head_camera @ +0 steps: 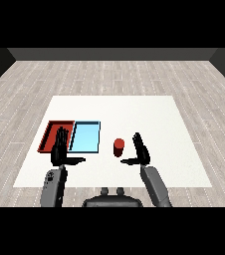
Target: Pick the red can and put it in the red box
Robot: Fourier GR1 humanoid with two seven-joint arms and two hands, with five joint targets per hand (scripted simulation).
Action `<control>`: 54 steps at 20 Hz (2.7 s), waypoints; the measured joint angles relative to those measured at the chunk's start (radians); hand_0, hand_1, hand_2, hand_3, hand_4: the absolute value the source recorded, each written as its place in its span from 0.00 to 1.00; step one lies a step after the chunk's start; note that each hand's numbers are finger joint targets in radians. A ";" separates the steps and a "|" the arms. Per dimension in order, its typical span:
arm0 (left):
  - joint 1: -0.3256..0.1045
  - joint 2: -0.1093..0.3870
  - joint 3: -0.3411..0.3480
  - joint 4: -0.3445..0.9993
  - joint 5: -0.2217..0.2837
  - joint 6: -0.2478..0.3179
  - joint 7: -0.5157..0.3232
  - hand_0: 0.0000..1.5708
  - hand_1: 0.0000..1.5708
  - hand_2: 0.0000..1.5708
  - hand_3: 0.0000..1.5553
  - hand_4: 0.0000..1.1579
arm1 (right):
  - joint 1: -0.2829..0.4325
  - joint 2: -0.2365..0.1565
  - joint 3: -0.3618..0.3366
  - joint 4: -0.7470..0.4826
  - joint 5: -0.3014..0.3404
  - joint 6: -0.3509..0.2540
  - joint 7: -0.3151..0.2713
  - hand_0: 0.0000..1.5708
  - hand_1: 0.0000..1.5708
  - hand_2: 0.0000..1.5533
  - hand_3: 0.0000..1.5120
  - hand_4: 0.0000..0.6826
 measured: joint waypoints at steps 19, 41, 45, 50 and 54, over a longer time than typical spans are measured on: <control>0.005 0.013 0.002 0.006 0.033 -0.027 -0.017 0.00 0.00 0.00 0.00 0.00 | -0.136 -0.002 0.133 0.151 -0.160 -0.114 -0.052 0.00 0.00 0.00 0.00 0.00; -0.021 0.015 0.023 0.014 0.037 -0.024 -0.007 0.00 0.00 0.00 0.00 0.00 | -0.263 -0.001 0.186 0.332 -0.263 -0.165 -0.096 0.00 0.00 0.00 0.00 0.00; 0.006 0.002 0.005 -0.014 0.031 -0.020 -0.002 0.00 0.00 0.00 0.00 0.00 | -0.259 0.000 0.210 0.326 -0.275 -0.179 -0.093 0.00 0.00 0.00 0.00 0.00; 0.014 -0.003 -0.007 -0.034 0.020 -0.013 0.007 0.00 0.00 0.00 0.00 0.00 | -0.341 0.000 0.244 0.431 -0.342 -0.189 -0.137 0.00 0.00 0.00 0.00 0.00; 0.014 0.003 0.002 -0.043 0.042 -0.025 0.020 0.00 0.00 0.00 0.00 0.00 | -0.365 0.000 0.284 0.447 -0.377 -0.215 -0.137 0.00 0.00 0.00 0.00 0.00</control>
